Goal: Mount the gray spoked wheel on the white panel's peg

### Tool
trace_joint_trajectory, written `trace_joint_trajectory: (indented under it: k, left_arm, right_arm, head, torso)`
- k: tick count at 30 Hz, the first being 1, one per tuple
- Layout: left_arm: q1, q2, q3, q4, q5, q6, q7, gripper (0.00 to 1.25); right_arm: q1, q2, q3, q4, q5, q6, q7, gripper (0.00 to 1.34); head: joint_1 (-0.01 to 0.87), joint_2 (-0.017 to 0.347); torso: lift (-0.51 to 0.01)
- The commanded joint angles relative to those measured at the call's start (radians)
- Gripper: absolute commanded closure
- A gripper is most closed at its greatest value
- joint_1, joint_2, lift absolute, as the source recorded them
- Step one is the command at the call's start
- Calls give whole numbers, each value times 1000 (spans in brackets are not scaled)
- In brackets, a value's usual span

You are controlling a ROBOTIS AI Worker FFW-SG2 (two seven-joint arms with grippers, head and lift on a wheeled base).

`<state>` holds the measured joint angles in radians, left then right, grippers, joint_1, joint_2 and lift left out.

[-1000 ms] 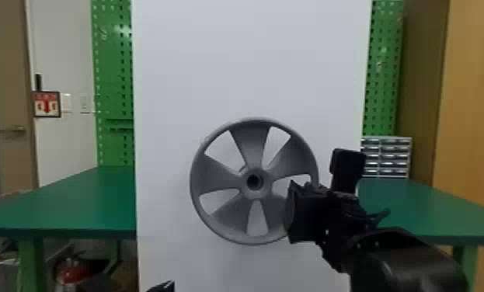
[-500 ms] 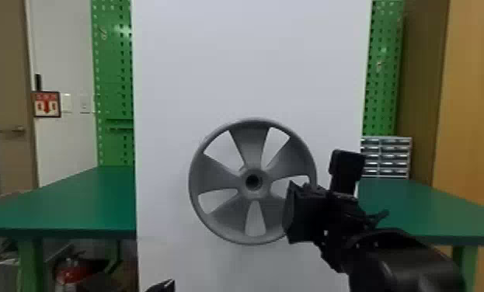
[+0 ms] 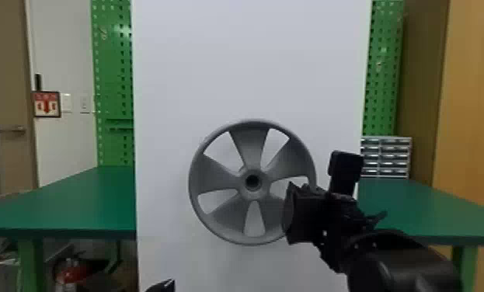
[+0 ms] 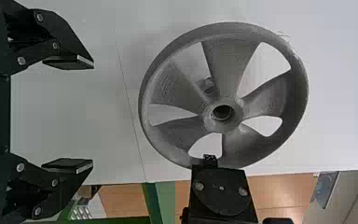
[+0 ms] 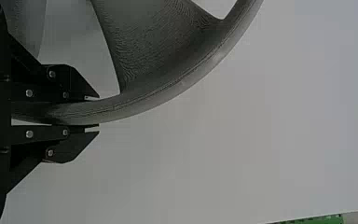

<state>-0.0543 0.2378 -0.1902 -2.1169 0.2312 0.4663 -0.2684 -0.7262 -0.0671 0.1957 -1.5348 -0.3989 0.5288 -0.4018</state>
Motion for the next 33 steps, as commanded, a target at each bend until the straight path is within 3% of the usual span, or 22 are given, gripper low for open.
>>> trace_joint_trajectory:
  k: [1, 26, 33]
  left_arm:
    - [-1, 0, 0, 0, 0, 0, 0, 498]
    - [1, 2, -2, 0, 0, 0, 0, 498]
    - [1, 3, -5, 0, 3, 0, 0, 498]
  right_arm:
    - [-4, 1, -1, 7, 0, -4, 0, 1111]
    - [-39, 16, -9, 122, -3, -66, 15, 1111]
    - [-45, 23, -1, 130, -12, -78, -35, 1111]
  head:
    - [123, -8]
    - [123, -8]
    - [123, -8]
  torso:
    - [-401]
    - [-401]
    - [-401]
